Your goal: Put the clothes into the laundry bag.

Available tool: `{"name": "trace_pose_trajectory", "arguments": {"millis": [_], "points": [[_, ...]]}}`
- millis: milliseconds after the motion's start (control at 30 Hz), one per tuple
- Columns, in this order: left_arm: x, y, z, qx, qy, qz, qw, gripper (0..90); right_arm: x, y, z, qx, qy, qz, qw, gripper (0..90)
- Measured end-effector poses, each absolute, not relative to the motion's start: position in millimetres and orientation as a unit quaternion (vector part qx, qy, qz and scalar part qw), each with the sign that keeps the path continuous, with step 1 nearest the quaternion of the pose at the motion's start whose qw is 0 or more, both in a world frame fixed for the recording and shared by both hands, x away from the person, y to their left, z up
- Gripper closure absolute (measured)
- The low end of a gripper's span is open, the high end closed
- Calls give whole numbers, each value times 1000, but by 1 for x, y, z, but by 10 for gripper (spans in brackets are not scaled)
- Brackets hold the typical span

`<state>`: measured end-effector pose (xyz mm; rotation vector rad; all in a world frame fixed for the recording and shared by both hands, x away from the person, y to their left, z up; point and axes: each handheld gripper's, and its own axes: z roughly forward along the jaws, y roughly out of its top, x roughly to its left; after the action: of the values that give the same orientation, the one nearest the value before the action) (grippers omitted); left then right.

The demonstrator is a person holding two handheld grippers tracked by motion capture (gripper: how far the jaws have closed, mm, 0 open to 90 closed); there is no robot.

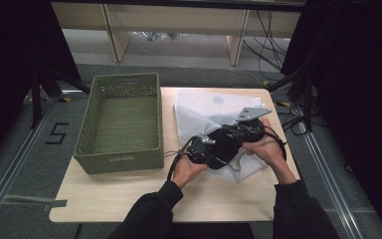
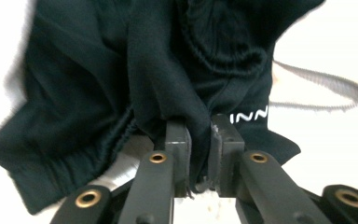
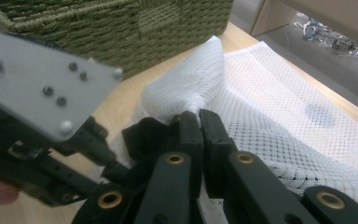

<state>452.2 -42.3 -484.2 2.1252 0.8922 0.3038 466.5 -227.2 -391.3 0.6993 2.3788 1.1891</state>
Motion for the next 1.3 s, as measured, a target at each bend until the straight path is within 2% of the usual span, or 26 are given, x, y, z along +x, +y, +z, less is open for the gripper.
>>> {"name": "trace_pose_trajectory", "arguments": {"millis": [167,233,267,333,433,533,600,733,833,933,1000,1100,1300], "points": [[456,-46,-477,833,352,122,409,800,462,-230,-390,262,847,425,182,898],[455,-46,-483,840,349,120,399,766,461,-232,-391,261,848,426,177,899],[455,-45,-487,842,353,112,392,729,461,-233,-393,256,846,429,185,899],[451,-41,-489,844,352,110,390,628,459,-234,-396,265,849,424,173,899],[440,-26,-482,849,345,132,379,480,458,-234,-401,268,852,416,169,898],[429,-13,-477,855,342,141,365,401,458,-233,-402,259,857,412,172,898],[427,-9,-480,859,344,135,355,382,457,-229,-405,251,862,408,165,898],[431,-9,-491,873,338,121,330,395,456,-220,-412,244,875,390,152,898],[436,-13,-500,866,353,120,332,400,455,-216,-417,236,881,383,148,898],[442,-13,-504,868,349,118,334,558,455,-213,-423,236,884,378,138,898],[445,-11,-502,869,346,116,333,709,454,-210,-429,238,886,374,134,898],[444,-11,-504,866,349,112,340,834,454,-207,-437,234,896,358,124,898],[438,-5,-504,866,346,109,346,887,454,-200,-453,237,905,339,97,898]]}}
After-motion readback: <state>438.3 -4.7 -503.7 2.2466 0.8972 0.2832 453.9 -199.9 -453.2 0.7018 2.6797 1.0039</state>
